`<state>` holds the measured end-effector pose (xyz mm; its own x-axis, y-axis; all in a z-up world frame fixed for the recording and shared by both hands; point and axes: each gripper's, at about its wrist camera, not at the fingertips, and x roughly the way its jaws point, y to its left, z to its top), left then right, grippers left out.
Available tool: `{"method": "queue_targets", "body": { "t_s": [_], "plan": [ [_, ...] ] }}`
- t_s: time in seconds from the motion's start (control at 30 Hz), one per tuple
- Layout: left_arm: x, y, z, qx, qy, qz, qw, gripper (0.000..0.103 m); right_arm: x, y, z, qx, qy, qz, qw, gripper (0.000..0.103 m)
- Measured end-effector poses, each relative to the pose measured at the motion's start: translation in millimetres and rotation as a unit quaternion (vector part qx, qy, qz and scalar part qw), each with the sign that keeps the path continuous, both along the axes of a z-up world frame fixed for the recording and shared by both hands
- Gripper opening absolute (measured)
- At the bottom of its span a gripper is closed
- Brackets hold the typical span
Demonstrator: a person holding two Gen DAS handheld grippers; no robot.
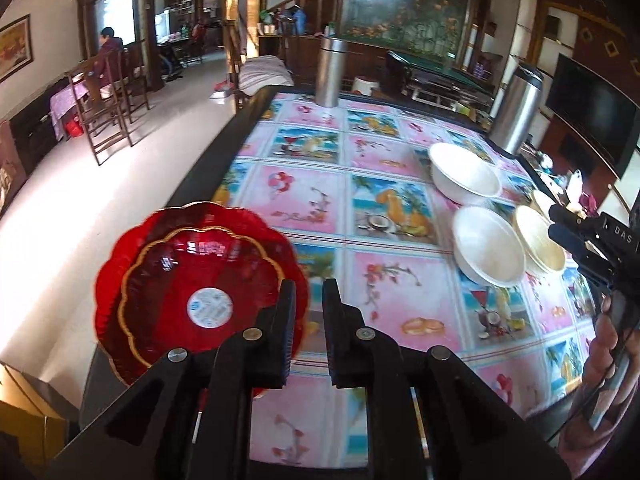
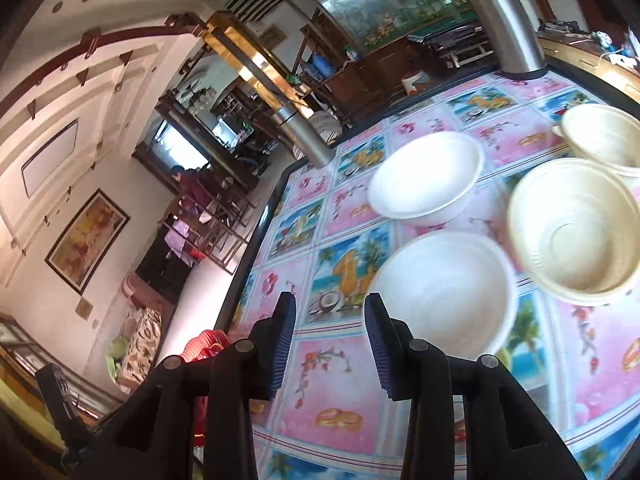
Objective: Organize plates and bowls
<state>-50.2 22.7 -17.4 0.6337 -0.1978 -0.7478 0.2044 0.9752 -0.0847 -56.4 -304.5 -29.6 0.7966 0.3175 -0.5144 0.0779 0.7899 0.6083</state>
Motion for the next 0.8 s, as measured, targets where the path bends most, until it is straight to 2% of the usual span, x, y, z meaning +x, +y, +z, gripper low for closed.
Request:
{"method": "queue_targets", "body": {
  "t_s": [0.1, 0.2, 0.37, 0.47, 0.5, 0.6, 0.63, 0.8],
  "plan": [
    [3.5, -30.8, -6.5, -0.019, 0.031, -0.038, 0.9986, 0.011, -16.9, -36.5, -1.2, 0.019, 0.002, -0.022, 1.0, 0.04],
    [17.5, -57.8, -14.9, -0.057, 0.078, -0.073, 0.9927, 0.011, -21.9, -56.3, -11.0, 0.037, 0.024, -0.024, 0.999, 0.04],
    [44.2, -88.6, -25.9, -0.105, 0.141, -0.087, 0.9807, 0.011, -10.0, -75.6, -47.0, 0.132, 0.063, -0.005, 0.989, 0.04],
    [58.6, -102.7, -31.2, -0.114, 0.162, -0.086, 0.9763, 0.011, 0.1, -82.2, -58.8, 0.138, 0.075, -0.011, 0.988, 0.04],
    [63.9, -107.4, -33.3, -0.118, 0.169, -0.087, 0.9747, 0.013, 2.7, -84.9, -62.5, 0.143, 0.078, -0.011, 0.987, 0.04],
    [79.6, -115.6, -41.1, -0.13, 0.187, -0.082, 0.9702, 0.035, 8.9, -87.8, -70.4, 0.15, 0.085, -0.014, 0.985, 0.041],
    [82.8, -117.7, -42.6, -0.135, 0.189, -0.082, 0.9692, 0.04, 10.3, -89.8, -72.9, 0.149, 0.087, -0.018, 0.985, 0.041],
    [100.8, -128.4, -50.9, -0.141, 0.202, -0.082, 0.9656, 0.04, 13.8, -92.4, -83.2, 0.151, 0.09, -0.023, 0.984, 0.041]
  ]
}}
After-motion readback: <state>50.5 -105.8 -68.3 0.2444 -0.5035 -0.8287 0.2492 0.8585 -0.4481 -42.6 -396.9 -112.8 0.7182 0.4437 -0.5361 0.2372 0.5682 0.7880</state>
